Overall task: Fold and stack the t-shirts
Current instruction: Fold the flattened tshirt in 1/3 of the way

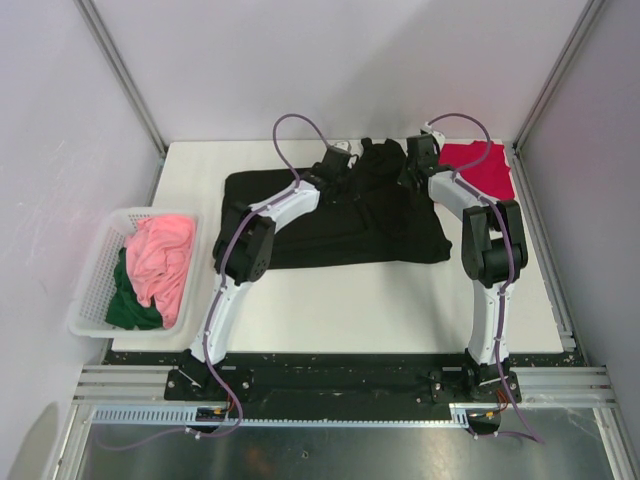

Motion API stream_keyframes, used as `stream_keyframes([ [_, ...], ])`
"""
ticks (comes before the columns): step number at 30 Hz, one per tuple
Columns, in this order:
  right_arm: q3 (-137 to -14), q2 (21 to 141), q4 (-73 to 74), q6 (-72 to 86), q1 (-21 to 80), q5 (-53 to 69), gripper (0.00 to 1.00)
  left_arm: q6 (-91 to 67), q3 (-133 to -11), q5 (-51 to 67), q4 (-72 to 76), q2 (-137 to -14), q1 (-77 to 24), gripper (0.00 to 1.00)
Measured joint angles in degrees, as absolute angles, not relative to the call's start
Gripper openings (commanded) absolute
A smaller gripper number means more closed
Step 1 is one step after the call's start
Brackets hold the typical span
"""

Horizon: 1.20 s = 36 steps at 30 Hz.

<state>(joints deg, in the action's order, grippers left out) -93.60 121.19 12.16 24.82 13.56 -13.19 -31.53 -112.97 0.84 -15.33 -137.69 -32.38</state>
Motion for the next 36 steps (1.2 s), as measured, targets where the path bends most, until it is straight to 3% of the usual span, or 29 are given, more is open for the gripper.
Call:
stream_keyframes([
  [8, -93.6, 121.2, 10.9, 24.8, 13.3, -13.1, 0.0, -31.6, -113.3, 0.9, -15.1, -137.7, -31.9, 0.05],
  [14, -93.6, 121.2, 10.7, 25.0, 13.1, -13.1, 0.02, -31.6, -114.4, 2.1, -15.0, -138.4, -31.5, 0.16],
  [18, -93.6, 121.2, 10.7, 25.3, 12.6, -13.0, 0.31, -31.4, -114.7, 3.2, -15.0, -138.9, -31.0, 0.52],
  [21, -93.7, 121.2, 10.9, 25.4, 12.3, -13.0, 0.45, -30.9, -114.2, 3.5, -14.6, -138.6, -30.7, 0.62],
  [26, -95.0, 121.0, 13.4, 25.5, 12.0, -13.0, 0.47, -30.5, -101.3, 2.5, -14.2, -129.8, -30.1, 0.63],
  [36, -83.3, 109.0, 16.0, 29.1, 15.2, -8.1, 0.35, -34.3, -61.0, -6.0, -13.4, -92.4, -29.4, 0.44],
])
